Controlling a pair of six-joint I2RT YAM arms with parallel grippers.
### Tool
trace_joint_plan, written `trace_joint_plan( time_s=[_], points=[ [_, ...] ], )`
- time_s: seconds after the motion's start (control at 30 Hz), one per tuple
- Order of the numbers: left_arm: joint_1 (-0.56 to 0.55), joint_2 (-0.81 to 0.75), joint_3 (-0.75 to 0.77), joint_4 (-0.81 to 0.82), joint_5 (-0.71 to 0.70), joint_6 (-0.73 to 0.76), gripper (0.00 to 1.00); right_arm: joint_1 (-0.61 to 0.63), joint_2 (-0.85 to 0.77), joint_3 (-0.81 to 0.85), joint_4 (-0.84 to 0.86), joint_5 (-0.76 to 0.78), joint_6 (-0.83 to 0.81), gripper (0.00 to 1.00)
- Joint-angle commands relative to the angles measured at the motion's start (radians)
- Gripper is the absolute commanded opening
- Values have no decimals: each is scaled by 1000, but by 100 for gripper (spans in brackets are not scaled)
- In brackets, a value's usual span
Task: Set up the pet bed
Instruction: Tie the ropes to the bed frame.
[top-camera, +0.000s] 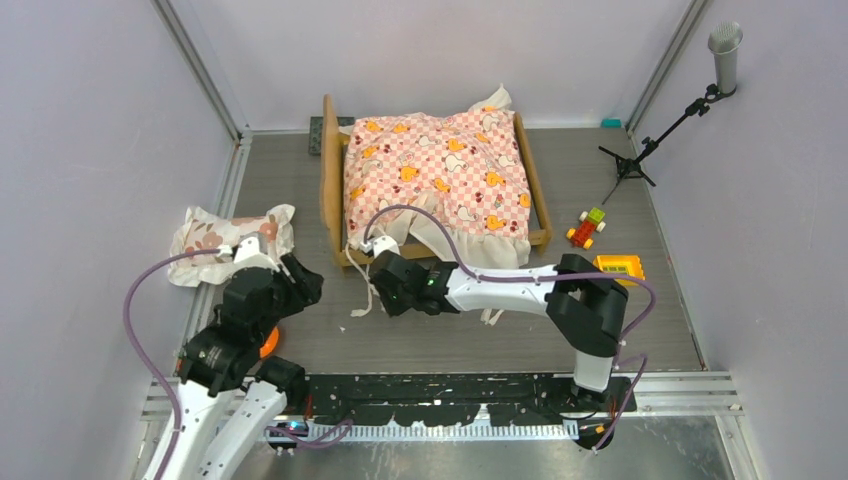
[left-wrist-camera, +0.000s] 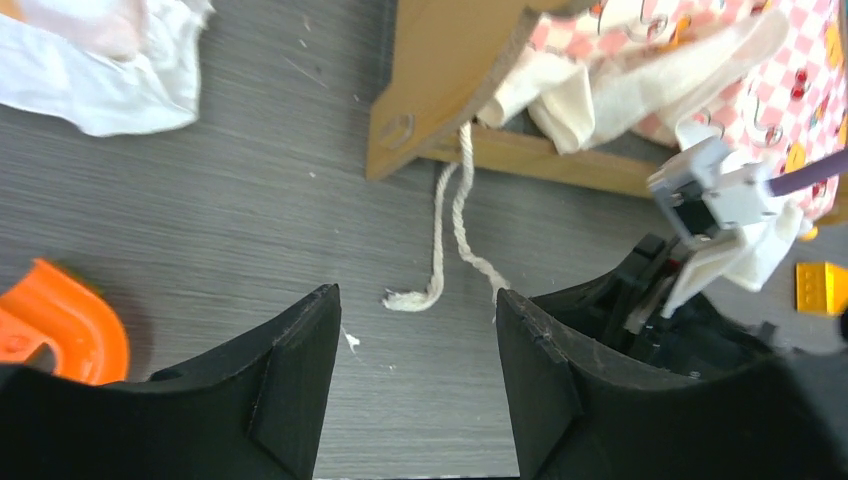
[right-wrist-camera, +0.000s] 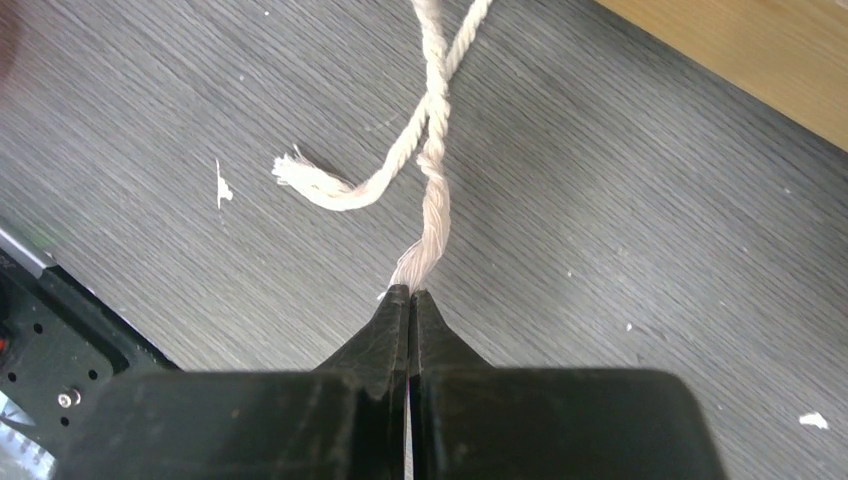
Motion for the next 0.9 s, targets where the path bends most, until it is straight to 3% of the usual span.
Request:
trace_joint_plan(
  time_s=[0.0, 0.33, 0.63, 0.87],
  points=[
    [-3, 57, -83, 169, 181, 1, 60, -6, -133, -63, 53, 22, -5, 1],
    [-4, 209, -271, 524, 347, -81, 61, -63, -189, -185, 286, -160, 98, 1],
    [-4, 286, -346, 710, 289, -172, 65, -72, -234, -237, 378, -286, 127, 1],
    [-4, 372, -358, 727, 269, -196, 65, -71, -291, -295, 434, -322, 141, 1]
  ],
)
